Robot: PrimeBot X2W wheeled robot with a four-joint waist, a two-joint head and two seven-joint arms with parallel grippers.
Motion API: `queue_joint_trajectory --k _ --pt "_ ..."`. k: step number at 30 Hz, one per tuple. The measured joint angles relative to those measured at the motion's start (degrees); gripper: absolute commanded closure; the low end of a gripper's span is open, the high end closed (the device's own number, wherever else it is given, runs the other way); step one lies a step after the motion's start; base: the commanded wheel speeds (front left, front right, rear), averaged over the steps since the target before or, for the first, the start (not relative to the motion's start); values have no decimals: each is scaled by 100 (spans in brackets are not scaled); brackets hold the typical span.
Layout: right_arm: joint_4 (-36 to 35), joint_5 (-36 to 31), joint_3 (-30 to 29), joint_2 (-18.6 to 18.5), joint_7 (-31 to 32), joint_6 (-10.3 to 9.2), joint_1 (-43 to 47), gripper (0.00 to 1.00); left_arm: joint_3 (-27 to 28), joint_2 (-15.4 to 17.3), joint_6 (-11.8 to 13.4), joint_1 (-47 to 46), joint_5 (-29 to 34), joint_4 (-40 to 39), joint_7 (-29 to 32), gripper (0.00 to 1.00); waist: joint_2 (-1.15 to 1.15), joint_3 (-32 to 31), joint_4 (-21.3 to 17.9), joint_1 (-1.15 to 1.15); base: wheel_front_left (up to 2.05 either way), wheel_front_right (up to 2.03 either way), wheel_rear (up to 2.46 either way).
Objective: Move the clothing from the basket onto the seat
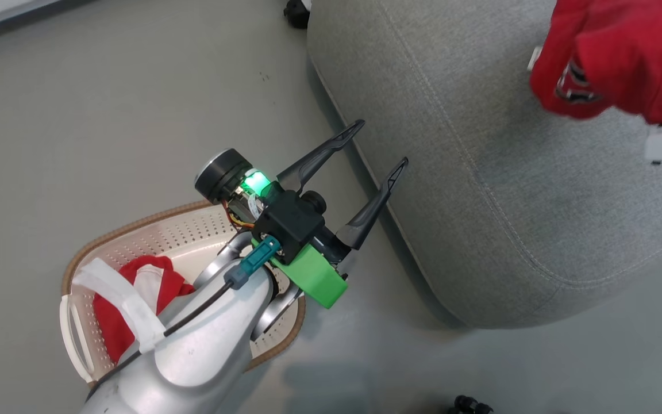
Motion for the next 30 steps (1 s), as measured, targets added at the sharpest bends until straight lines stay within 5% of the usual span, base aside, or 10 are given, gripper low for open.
queue_joint_trajectory --k 17,30 --pt "1248 -60 -896 -1094 -1 0 -2755 100 -282 125 0 -803 205 -75 52 0 0 1514 281 0 0 0 0" --pt "2986 -187 -938 -1059 -1 0 -3108 100 -303 204 4 -946 222 -80 60 0 0 2210 548 0 0 0 0"
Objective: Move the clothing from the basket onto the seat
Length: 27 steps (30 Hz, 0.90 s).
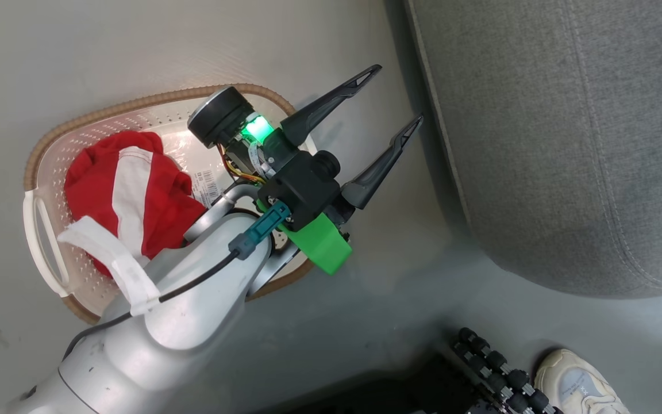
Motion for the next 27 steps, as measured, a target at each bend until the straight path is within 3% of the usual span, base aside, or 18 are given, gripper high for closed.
queue_joint_trajectory --k 8,14,15,16,27 --pt "761 35 0 90 -1 0 163 100 -19 -9 19 -48 -9 30 -12 0 0 81 89 0 0 0 0" --pt "958 89 55 137 -4 0 272 100 5 -19 30 -59 -27 66 -24 0 0 -4 107 0 0 0 0" --pt "931 90 45 146 -4 0 302 64 13 -20 41 -59 -31 71 -25 0 0 -33 107 0 0 0 0" --pt "883 93 24 158 -4 0 349 0 22 -21 58 -59 -43 77 -26 0 0 -67 107 0 0 0 0" --pt "313 70 120 421 -4 0 1667 0 290 -74 152 381 -169 35 -52 0 0 -743 63 0 0 0 0"
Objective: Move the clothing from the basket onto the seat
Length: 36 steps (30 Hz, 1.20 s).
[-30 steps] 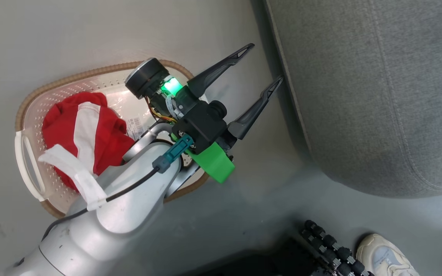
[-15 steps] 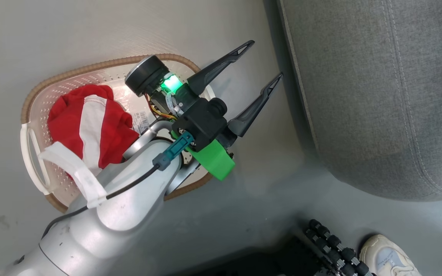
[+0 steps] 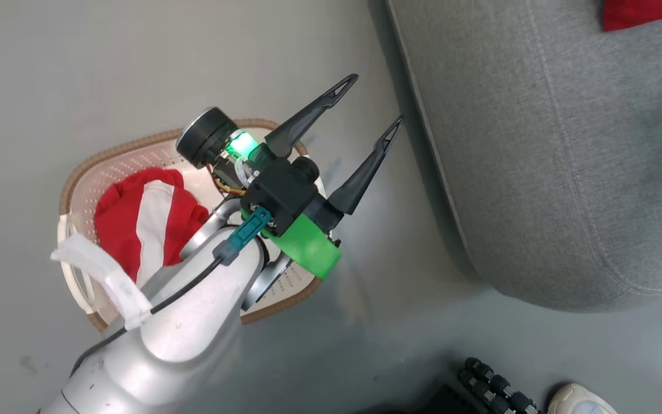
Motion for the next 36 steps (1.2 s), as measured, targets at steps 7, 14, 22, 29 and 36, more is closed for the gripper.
queue_joint_trajectory --k 7,14,22,29,36 --pt "-447 -11 121 103 0 0 950 0 386 -67 46 541 -55 -103 -1 0 0 -591 -12 0 0 0 0" --pt "-1238 65 466 292 0 0 1712 0 953 -156 124 1161 -87 -131 -9 0 0 -1180 51 0 0 0 0" --pt "-2072 114 1003 627 -1 0 2340 0 1753 -332 162 1830 -45 -208 -9 0 0 -1766 315 0 0 0 0" --pt "-2472 81 1561 725 0 0 2470 0 2482 -465 164 2224 77 -264 -9 0 0 -2056 742 0 0 0 0" --pt "-2715 -45 1953 887 0 0 2542 0 3087 -612 112 2516 163 -304 -9 0 0 -2297 1145 0 0 0 0"
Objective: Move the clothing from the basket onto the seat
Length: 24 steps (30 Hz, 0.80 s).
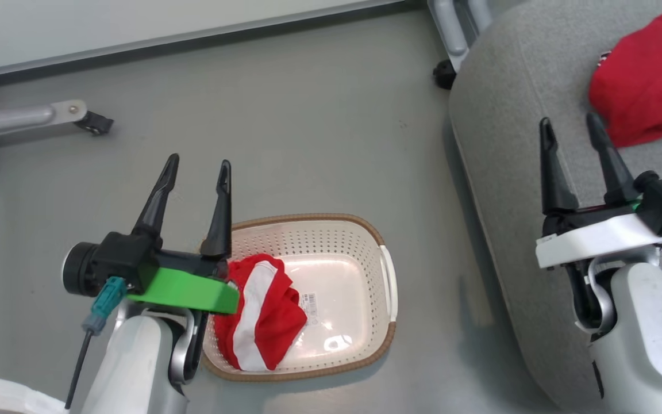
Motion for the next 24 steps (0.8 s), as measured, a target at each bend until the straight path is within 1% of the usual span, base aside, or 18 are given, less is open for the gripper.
queue_joint_trajectory --k 5,8,14,24 --pt "-108 -148 204 136 0 0 178 0 342 -80 -48 222 52 5 0 0 0 -220 193 0 0 0 0" --pt "-147 -188 278 194 0 0 321 0 455 -123 -88 333 70 21 0 0 0 -346 274 0 0 0 0" --pt "-270 -252 374 291 0 0 653 0 545 -175 -140 513 101 57 0 0 0 -561 391 0 0 0 0" --pt "-482 -401 279 331 0 0 1230 0 691 -194 -131 806 82 45 0 0 0 -850 503 0 0 0 0"
